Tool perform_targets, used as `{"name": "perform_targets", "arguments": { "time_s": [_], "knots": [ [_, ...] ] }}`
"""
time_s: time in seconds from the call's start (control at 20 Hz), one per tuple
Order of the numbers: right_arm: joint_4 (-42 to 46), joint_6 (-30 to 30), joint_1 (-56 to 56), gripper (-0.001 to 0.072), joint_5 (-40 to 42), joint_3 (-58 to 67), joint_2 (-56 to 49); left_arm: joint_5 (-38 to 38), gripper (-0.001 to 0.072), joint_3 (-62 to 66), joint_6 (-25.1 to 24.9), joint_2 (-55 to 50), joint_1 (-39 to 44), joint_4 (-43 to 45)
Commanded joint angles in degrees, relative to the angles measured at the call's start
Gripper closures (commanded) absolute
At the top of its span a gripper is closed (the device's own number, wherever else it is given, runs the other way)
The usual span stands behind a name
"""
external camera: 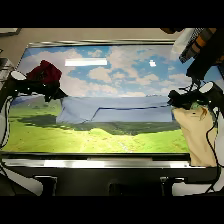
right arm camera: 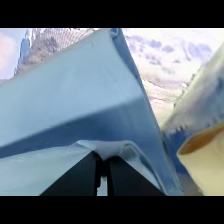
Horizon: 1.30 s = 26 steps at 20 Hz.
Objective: Fold the clothes and pants, and hang the long-sleeved shirts on hangers.
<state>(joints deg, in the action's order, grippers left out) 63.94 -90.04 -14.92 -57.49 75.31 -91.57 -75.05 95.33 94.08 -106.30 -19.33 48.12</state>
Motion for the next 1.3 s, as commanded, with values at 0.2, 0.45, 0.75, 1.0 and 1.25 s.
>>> {"name": "perform_targets", "arguments": {
  "time_s": [0.2, 0.45, 0.75, 1.0, 1.25],
  "knots": [
    [-3.8, -0.2, 1.3, 0.0494, 3.0, 0.4, -3.3, 5.6, 0.0314, 1.1, 0.2, -4.4, 1.3, -1.6],
    [-3.2, 0.5, -8.1, 0.0219, -11.6, 5.0, -2.5, 0.4, 0.0176, 3.8, -3.6, -2.2, 0.1, -1.4],
    [-8.4, 17.2, -11.9, 0.0164, -17.7, 5.0, -6.9, -0.5, 0.0176, 3.9, -7.9, 3.7, 0.2, 2.5],
    [-14.8, 25.0, -11.6, 0.0166, -11.9, 5.0, -9.0, -0.5, 0.0176, 3.9, -8.8, 5.2, 0.3, 2.5],
    [-17.2, 29.4, -11.5, 0.0180, -10.4, 5.5, -9.0, -0.3, 0.0177, 3.8, -8.8, 5.2, 0.9, 2.5]
  ]
}}
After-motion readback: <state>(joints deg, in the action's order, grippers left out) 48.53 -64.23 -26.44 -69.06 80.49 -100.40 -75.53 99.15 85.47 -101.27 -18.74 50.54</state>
